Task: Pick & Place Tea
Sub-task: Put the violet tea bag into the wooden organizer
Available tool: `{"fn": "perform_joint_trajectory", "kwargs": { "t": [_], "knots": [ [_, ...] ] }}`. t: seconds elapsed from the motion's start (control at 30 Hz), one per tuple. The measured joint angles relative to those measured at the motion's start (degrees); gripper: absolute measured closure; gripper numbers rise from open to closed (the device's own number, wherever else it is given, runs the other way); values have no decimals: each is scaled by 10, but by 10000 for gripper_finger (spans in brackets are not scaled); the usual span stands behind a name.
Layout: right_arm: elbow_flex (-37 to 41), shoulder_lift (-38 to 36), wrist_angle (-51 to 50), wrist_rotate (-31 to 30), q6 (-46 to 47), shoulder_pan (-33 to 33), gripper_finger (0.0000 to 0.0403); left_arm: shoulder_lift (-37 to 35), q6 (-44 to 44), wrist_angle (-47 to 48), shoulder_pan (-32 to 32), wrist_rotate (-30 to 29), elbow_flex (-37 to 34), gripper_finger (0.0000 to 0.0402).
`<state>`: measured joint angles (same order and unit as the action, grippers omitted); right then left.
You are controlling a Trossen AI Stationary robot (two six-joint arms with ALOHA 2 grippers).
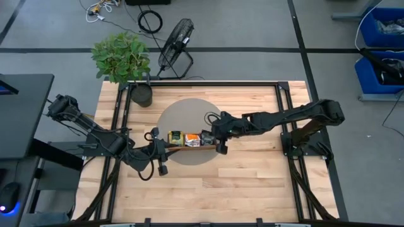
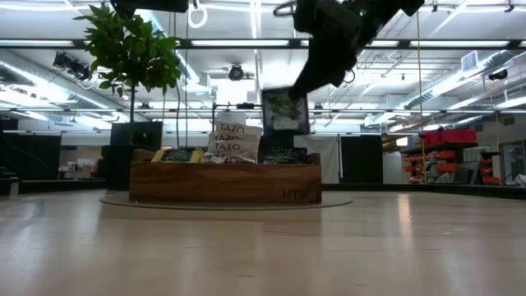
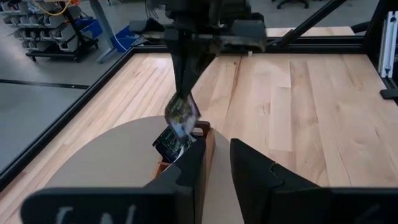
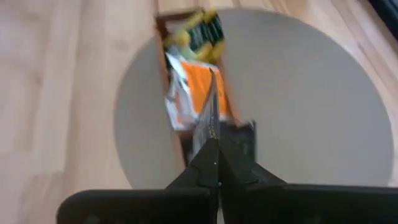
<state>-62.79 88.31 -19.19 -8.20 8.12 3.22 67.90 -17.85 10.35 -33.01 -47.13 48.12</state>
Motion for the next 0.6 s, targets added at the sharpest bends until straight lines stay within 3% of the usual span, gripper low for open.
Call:
{"fn": "perform_joint_trajectory", "kwargs": {
  "t": [0.6],
  "knots": [
    [15, 27, 29, 47, -13, -25, 403, 0, 1, 2, 0, 0, 0, 323]
  ]
}}
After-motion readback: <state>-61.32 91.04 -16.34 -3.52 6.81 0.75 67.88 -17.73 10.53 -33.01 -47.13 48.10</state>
